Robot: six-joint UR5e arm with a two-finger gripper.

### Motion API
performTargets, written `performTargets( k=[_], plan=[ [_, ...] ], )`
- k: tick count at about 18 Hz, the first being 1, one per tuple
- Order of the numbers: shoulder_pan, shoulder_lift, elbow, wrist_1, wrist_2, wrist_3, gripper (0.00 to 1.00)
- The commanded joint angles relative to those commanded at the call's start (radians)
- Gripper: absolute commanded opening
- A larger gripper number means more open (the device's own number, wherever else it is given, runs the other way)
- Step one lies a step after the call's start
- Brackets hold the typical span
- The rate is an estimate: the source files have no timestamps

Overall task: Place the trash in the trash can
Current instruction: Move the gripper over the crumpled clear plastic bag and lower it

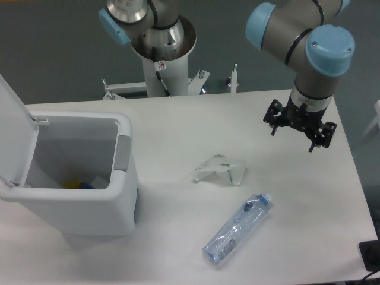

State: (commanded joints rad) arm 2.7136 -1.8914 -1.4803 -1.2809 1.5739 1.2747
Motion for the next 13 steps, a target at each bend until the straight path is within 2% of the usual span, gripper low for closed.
performTargets(
  k=[6,9,10,11,13],
  plan=[
    [-0.003,0.002,-0.005,-0.001,-0.009,0.0,1.0],
    [-0.012,0.018,-0.041,-0.002,-0.02,-0.047,1.0],
    [-0.024,0.029,-0.073,-0.002,-0.046,-0.052,1.0],
    [-0.028,0.06,-0.136,0.005,-0.093,-0.067,1.0],
    [-0.029,0.115,-0.228,0.055,-0.106,-0.098,1.0]
  ],
)
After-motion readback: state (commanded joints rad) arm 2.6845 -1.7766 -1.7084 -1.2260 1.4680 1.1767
